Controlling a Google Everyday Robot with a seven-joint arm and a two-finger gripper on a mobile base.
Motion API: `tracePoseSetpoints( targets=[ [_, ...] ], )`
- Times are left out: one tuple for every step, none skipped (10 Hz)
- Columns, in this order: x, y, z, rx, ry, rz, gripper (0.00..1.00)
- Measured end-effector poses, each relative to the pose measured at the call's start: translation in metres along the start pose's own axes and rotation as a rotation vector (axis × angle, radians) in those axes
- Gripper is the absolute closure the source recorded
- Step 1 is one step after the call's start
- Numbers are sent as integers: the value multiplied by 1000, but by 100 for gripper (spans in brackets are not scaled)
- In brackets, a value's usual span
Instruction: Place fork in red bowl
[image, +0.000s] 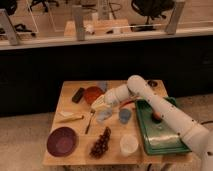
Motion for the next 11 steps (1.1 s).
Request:
tracePoseSetpoints(
  targets=[
    [-9,-6,-11,13,-7,-17,98],
    [-24,-14,-16,20,-21,-38,98],
    [-35,-22,-19,24,-35,-50,98],
    [-47,-34,-23,35,-53,-64,98],
    [-56,-47,-27,55,-66,-73,98],
    [-61,-62,-31,85,-80,-77,98],
    [-64,-77,-33,114,-92,-77,98],
    [-66,-97,-36,151,-104,-73,98],
    [-64,-111,-41,184,-109,-67,98],
    [-60,-120,-46,208,-113,-60,98],
    [-55,-129,-54,233,-116,-52,98]
  ],
)
